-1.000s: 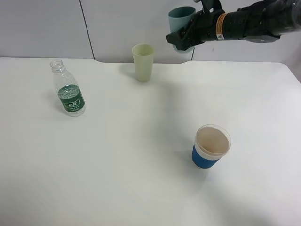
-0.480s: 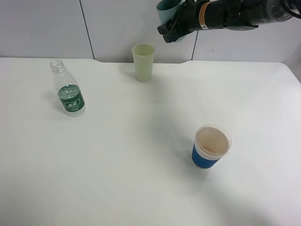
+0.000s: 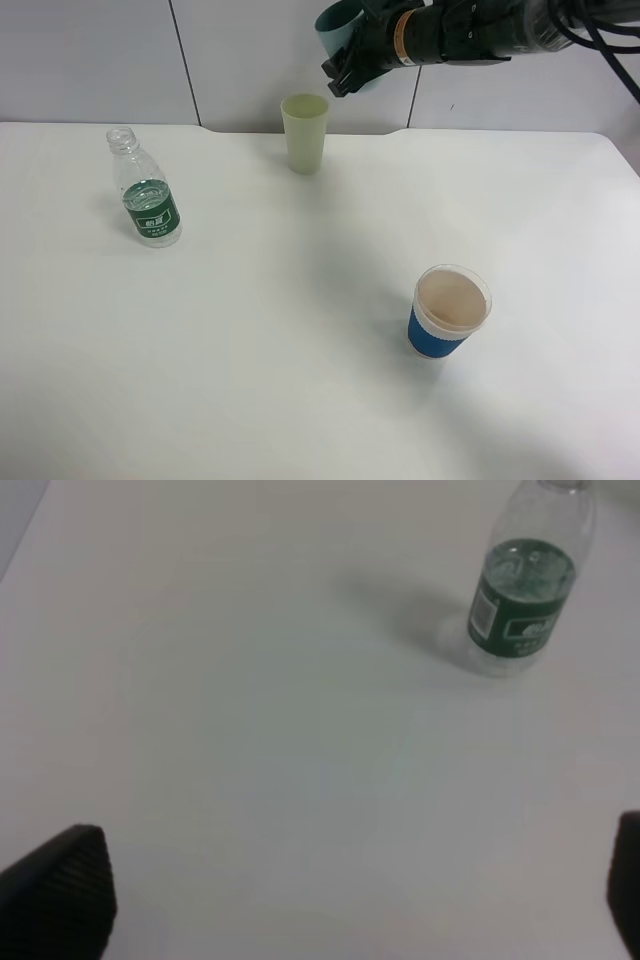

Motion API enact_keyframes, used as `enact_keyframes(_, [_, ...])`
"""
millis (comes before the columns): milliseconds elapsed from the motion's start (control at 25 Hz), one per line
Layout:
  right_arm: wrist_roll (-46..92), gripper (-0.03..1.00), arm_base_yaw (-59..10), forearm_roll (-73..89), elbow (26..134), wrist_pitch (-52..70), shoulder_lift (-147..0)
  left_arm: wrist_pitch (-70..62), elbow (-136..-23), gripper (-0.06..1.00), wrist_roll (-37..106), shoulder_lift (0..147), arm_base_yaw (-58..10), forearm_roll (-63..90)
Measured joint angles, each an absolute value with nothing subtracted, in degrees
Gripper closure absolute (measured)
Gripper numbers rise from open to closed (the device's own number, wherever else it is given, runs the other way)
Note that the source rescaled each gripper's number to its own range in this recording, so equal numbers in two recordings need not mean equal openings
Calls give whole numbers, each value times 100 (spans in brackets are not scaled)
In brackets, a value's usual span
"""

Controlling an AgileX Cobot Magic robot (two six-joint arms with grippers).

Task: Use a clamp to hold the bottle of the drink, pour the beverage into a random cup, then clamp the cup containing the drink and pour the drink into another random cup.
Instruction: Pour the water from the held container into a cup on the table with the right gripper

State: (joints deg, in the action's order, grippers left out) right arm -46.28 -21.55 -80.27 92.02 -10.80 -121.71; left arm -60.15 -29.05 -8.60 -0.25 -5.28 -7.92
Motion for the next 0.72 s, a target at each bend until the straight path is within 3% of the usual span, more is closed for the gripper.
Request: enact_keyframes(720, [-4288, 97, -2460, -8506, 9432, -164, -12375, -6015, -2905, -5, -860, -25, -528, -792])
